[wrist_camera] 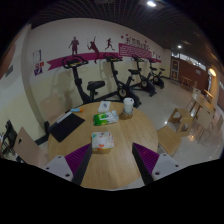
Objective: Fold towel
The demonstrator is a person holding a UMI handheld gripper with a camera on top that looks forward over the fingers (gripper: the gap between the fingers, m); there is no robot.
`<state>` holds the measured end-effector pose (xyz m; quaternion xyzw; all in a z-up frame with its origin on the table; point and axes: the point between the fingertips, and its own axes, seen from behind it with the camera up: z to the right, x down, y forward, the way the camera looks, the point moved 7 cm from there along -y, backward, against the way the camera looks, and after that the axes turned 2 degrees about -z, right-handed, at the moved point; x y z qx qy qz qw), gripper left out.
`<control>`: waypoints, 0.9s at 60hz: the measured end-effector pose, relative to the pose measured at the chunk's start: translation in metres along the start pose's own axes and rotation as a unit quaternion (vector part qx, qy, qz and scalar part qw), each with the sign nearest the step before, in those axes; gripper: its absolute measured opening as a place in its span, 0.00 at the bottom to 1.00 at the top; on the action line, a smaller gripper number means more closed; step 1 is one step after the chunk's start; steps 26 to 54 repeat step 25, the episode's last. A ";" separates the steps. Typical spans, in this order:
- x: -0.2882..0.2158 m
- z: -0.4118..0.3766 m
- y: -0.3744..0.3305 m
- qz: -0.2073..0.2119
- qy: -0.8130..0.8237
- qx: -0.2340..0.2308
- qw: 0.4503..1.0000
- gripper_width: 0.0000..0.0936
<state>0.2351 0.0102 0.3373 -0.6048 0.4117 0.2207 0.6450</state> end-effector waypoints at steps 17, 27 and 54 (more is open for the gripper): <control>0.013 -0.020 -0.015 0.007 -0.007 -0.007 1.000 0.91; 0.016 -0.021 -0.014 0.007 -0.021 -0.004 1.000 0.91; 0.016 -0.021 -0.014 0.007 -0.021 -0.004 1.000 0.91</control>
